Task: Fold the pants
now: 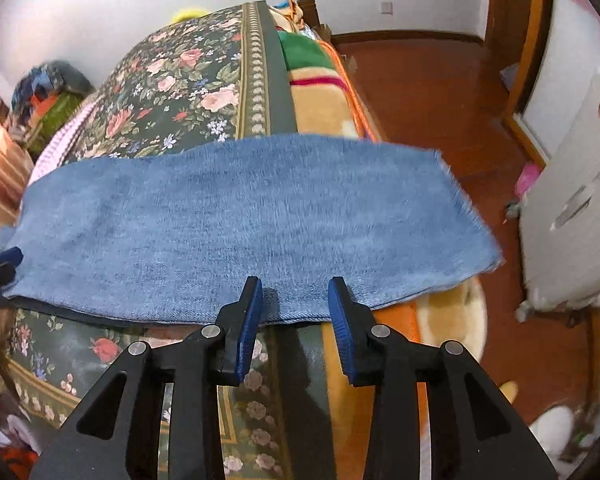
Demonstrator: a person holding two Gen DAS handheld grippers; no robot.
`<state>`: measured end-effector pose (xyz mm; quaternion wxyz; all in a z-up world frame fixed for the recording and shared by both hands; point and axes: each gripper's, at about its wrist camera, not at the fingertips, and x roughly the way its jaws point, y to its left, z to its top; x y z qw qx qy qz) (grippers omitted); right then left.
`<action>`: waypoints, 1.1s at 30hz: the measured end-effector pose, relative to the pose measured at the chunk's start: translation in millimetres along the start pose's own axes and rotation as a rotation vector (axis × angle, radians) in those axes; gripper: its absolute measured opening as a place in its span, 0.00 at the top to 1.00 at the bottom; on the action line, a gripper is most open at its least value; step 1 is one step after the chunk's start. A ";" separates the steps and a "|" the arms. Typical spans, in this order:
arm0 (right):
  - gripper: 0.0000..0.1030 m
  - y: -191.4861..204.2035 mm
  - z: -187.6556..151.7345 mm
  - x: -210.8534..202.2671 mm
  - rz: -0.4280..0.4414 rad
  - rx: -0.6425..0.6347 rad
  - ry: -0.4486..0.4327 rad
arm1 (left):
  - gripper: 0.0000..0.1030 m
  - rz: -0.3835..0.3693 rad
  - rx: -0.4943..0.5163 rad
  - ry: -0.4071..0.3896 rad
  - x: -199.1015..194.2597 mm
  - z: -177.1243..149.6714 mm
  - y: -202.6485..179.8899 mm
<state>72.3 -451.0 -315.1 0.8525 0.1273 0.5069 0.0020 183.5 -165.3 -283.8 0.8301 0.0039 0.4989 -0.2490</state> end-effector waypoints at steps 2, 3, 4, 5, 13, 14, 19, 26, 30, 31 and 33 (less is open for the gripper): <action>0.70 11.4 10.5 -9.1 -0.012 -0.042 -0.018 | 0.55 0.044 -0.021 -0.036 -17.5 3.4 18.9; 0.70 19.9 18.4 -15.8 -0.007 -0.066 -0.036 | 0.53 0.066 -0.036 -0.052 -26.7 4.3 29.5; 0.70 26.4 24.0 -17.5 -0.001 -0.084 -0.047 | 0.50 0.105 -0.065 -0.076 -41.4 5.3 48.2; 0.70 35.4 30.5 -21.2 0.005 -0.105 -0.062 | 0.47 0.142 -0.090 -0.098 -53.8 5.2 64.1; 0.68 139.4 85.6 -25.6 0.101 -0.307 -0.149 | 0.43 0.433 -0.269 -0.190 -142.9 -8.0 206.5; 0.68 157.8 94.2 -22.7 0.110 -0.337 -0.155 | 0.43 0.454 -0.281 -0.194 -150.2 -10.5 219.4; 0.68 227.5 120.4 -4.5 0.196 -0.428 -0.144 | 0.37 0.547 -0.328 -0.212 -179.2 -27.4 288.7; 0.66 327.9 136.0 42.5 0.329 -0.548 -0.035 | 0.37 0.547 -0.426 -0.130 -174.1 -53.8 375.9; 0.66 373.8 132.9 74.3 0.361 -0.622 0.032 | 0.37 0.470 -0.492 -0.087 -157.9 -65.7 409.0; 0.66 380.4 132.6 78.7 0.365 -0.630 0.045 | 0.37 0.422 -0.515 -0.073 -152.7 -69.8 416.9; 0.66 393.4 129.3 95.7 0.377 -0.642 0.087 | 0.37 0.365 -0.537 -0.057 -144.3 -72.7 420.7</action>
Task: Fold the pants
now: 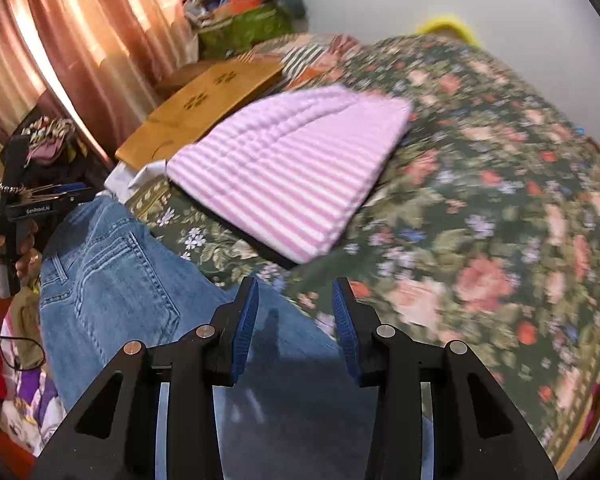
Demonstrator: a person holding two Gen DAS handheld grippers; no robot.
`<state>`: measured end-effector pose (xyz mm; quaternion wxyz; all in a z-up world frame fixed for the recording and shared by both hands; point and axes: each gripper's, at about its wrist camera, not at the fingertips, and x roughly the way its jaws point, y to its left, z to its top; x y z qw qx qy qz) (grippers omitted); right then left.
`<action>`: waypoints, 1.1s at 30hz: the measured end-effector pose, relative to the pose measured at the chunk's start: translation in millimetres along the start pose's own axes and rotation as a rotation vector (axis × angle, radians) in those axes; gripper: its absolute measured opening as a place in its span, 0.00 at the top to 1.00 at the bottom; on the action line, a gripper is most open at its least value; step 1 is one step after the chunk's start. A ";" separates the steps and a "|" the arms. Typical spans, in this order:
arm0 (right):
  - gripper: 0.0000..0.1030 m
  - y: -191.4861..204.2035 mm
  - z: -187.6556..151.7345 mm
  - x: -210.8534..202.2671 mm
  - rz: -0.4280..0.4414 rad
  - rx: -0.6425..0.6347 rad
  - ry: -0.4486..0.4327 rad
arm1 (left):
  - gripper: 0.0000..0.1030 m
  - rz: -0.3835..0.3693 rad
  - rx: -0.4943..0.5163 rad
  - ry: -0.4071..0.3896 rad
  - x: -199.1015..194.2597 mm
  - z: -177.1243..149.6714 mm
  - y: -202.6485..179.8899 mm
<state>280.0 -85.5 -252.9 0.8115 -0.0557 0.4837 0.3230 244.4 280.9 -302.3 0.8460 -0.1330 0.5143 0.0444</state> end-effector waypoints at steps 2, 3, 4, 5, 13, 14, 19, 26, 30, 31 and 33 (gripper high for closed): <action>0.66 2.4 1.5 16.3 0.021 0.002 0.037 | 0.37 -0.026 0.008 0.020 8.6 -3.0 -4.8; 0.66 3.2 1.9 24.6 0.030 0.006 0.058 | 0.37 -0.031 0.017 0.023 10.8 -4.1 -6.4; 0.66 3.4 1.9 32.6 0.039 0.011 0.081 | 0.37 -0.038 0.028 0.022 12.0 -4.7 -7.5; 0.66 2.7 1.8 38.6 0.048 0.017 0.099 | 0.43 -0.048 0.039 0.021 12.9 -5.3 -9.2; 0.68 2.5 3.3 53.1 0.121 0.049 0.186 | 0.78 -0.164 0.030 0.047 17.3 -7.1 -11.0; 0.69 5.0 2.7 55.1 0.125 0.040 0.200 | 0.79 -0.155 0.038 0.038 15.1 -8.1 -13.4; 0.77 14.7 2.3 59.7 0.108 -0.023 0.227 | 0.85 -0.121 0.055 -0.006 0.5 -13.7 -19.3; 0.93 24.2 -3.7 46.2 0.061 -0.050 0.102 | 0.98 -0.057 0.078 -0.100 -30.2 -13.2 -26.0; 0.95 16.0 0.3 33.8 0.073 -0.016 0.024 | 0.98 -0.007 0.105 -0.104 -28.8 -6.0 -27.2; 0.95 14.5 1.5 31.1 0.070 -0.015 0.009 | 0.98 -0.006 0.100 -0.103 -28.0 -3.8 -26.8; 0.96 12.8 4.2 25.4 0.063 -0.011 -0.028 | 0.98 -0.006 0.095 -0.105 -26.6 1.8 -26.1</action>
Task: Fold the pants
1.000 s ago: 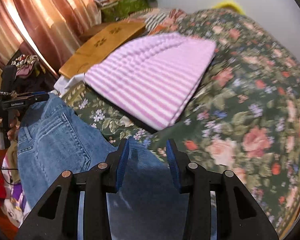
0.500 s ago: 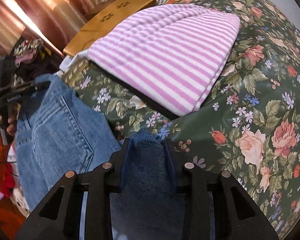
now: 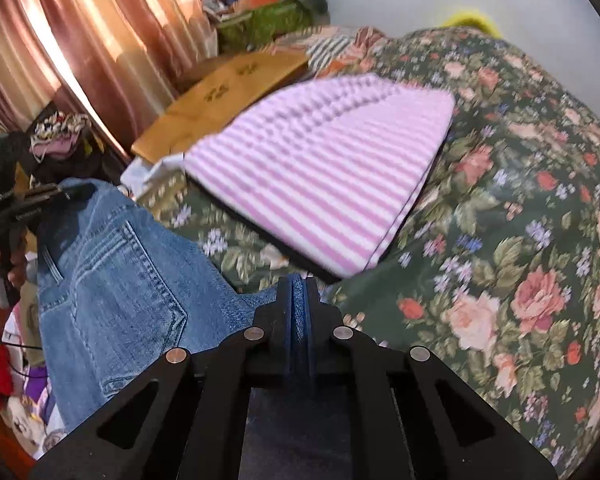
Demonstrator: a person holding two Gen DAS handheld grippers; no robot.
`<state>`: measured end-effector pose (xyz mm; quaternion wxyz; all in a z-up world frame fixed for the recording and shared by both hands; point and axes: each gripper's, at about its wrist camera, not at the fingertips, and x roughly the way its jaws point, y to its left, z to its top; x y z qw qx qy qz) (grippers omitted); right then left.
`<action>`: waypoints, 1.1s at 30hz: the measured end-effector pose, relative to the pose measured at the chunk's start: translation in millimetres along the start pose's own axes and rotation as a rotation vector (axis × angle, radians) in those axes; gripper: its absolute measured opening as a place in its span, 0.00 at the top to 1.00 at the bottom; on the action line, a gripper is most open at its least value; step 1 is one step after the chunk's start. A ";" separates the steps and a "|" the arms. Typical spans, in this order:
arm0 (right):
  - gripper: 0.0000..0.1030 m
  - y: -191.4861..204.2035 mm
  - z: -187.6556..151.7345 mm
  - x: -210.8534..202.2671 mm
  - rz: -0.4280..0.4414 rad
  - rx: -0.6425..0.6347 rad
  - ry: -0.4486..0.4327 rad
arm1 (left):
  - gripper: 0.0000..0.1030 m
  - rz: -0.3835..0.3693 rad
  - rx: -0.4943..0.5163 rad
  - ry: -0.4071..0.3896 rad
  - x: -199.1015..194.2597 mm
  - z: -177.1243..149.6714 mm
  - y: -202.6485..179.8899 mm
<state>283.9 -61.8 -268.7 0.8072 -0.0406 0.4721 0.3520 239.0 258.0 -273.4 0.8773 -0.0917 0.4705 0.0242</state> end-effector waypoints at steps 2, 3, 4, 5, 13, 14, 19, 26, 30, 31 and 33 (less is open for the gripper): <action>0.96 -2.1 2.2 -1.8 -0.006 0.001 -0.013 | 0.98 0.001 -0.007 0.007 8.5 10.1 0.5; 0.96 -5.2 3.9 1.1 -0.013 0.007 -0.015 | 0.98 0.011 0.000 0.017 14.2 13.6 -0.4; 0.96 -5.8 3.8 4.7 -0.019 0.007 -0.005 | 0.98 0.030 0.015 0.027 21.6 17.3 -2.0; 0.96 -7.8 3.9 7.5 -0.027 0.010 -0.003 | 0.98 0.046 0.029 0.042 30.3 20.7 -3.1; 0.91 -11.7 1.7 0.7 -0.087 0.024 0.025 | 0.88 0.018 0.006 0.074 18.1 21.0 7.5; 0.88 -10.0 0.7 -5.8 -0.092 0.017 0.023 | 0.85 0.024 0.010 0.066 10.6 18.9 7.2; 0.69 0.7 -9.5 -46.8 -0.096 0.010 -0.039 | 0.63 0.061 0.005 -0.007 -37.8 0.3 13.2; 0.64 29.8 -27.4 -72.7 -0.079 -0.004 -0.070 | 0.58 0.025 -0.047 -0.009 -72.1 -45.3 26.4; 0.63 43.3 -46.4 -73.6 -0.083 -0.013 -0.066 | 0.58 -0.019 -0.060 0.023 -69.2 -76.7 24.3; 0.63 45.5 -50.9 -72.6 -0.085 -0.012 -0.062 | 0.58 -0.041 -0.072 0.031 -64.4 -84.4 23.7; 0.62 49.3 -64.8 -67.7 -0.090 -0.008 -0.044 | 0.58 -0.037 -0.087 0.044 -53.9 -89.4 22.6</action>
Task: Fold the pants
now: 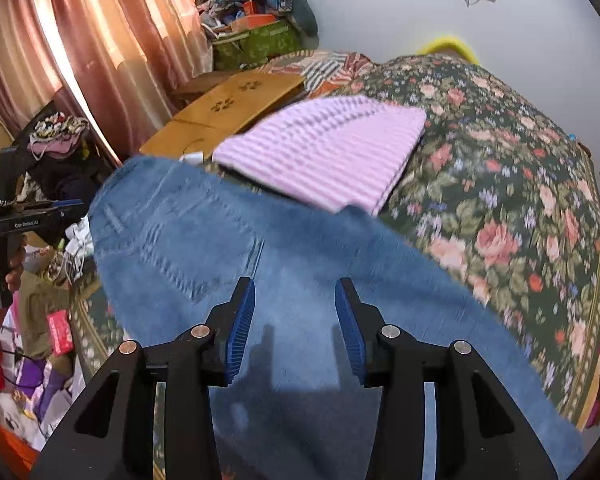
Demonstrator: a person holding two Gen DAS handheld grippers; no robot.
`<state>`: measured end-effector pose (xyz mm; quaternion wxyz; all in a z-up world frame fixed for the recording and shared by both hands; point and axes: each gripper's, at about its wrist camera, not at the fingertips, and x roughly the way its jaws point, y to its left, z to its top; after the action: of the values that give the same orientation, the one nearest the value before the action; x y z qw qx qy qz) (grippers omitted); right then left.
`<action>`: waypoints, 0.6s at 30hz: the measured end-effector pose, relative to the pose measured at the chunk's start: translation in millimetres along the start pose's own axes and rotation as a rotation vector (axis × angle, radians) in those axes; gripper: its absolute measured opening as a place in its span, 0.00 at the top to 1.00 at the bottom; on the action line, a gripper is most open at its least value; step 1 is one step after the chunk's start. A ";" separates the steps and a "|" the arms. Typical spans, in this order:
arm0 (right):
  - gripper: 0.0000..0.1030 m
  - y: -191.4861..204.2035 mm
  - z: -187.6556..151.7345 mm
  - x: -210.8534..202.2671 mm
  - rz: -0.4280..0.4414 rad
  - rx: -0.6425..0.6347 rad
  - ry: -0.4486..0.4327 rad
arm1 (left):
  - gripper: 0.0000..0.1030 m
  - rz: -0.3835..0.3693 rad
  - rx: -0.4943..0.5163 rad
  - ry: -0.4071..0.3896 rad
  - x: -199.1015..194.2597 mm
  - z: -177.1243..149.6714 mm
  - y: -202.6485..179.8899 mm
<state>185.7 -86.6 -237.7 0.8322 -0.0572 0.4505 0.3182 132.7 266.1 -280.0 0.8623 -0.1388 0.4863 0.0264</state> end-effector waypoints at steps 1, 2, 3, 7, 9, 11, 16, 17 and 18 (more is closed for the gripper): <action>0.62 0.7 -5.3 1.7 -0.001 0.006 0.008 | 0.58 0.026 -0.003 0.010 9.6 -2.0 -0.2; 0.62 0.9 -11.5 5.4 -0.003 0.015 0.022 | 0.58 0.039 -0.007 0.014 14.3 -3.8 1.2; 0.62 1.1 -19.5 9.8 -0.010 0.022 0.043 | 0.58 0.052 -0.012 0.023 19.6 -5.0 2.8; 0.62 2.1 -52.5 16.0 -0.023 0.038 0.105 | 0.54 0.133 -0.018 0.052 35.0 -12.0 13.4; 0.62 3.7 -64.1 5.3 -0.030 0.041 0.087 | 0.48 0.154 -0.023 0.069 41.6 -17.3 18.9; 0.62 -1.9 -72.1 -4.8 -0.005 0.090 0.080 | 0.48 0.143 -0.050 0.079 42.0 -20.4 23.6; 0.62 -14.4 -93.5 -35.7 -0.004 0.139 0.066 | 0.50 0.188 -0.002 0.035 15.0 -12.6 5.0; 0.62 -18.9 -98.7 -44.3 -0.016 0.159 0.059 | 0.50 0.184 0.006 0.020 7.7 -10.5 -1.1; 0.62 -24.4 -103.0 -52.7 -0.035 0.177 0.050 | 0.50 0.179 0.018 -0.001 -1.7 -7.1 -11.0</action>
<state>105.8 -170.4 -261.5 0.8280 0.0008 0.4965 0.2607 127.9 253.8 -279.7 0.8580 -0.0868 0.4965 0.0992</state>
